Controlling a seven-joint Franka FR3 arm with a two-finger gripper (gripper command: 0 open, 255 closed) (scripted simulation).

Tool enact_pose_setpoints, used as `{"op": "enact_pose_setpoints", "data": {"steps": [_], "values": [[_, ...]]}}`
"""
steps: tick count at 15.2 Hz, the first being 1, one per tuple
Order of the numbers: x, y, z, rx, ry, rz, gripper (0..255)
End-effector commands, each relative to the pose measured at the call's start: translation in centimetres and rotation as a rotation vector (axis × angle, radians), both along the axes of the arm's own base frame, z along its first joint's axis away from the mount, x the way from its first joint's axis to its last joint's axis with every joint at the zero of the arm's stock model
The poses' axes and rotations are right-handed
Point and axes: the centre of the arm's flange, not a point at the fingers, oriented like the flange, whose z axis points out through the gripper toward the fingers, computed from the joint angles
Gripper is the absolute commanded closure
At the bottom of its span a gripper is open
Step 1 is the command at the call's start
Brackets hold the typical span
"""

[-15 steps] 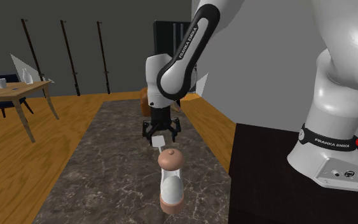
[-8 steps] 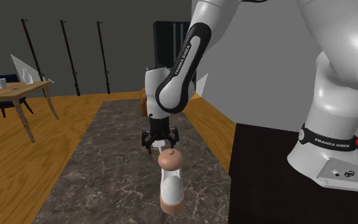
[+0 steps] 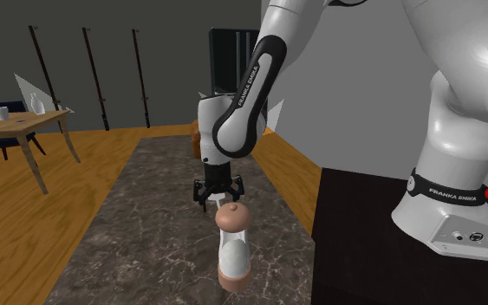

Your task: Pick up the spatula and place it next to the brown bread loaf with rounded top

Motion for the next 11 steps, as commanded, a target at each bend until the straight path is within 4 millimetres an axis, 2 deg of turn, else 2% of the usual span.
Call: {"op": "enact_pose_setpoints", "data": {"steps": [1,2,11], "values": [[0.00,0.00,0.00,0.000,0.000,0.000,0],[0.00,0.00,0.00,0.000,0.000,0.000,255],[0.00,0.00,-0.01,0.000,0.000,0.000,255]]}}
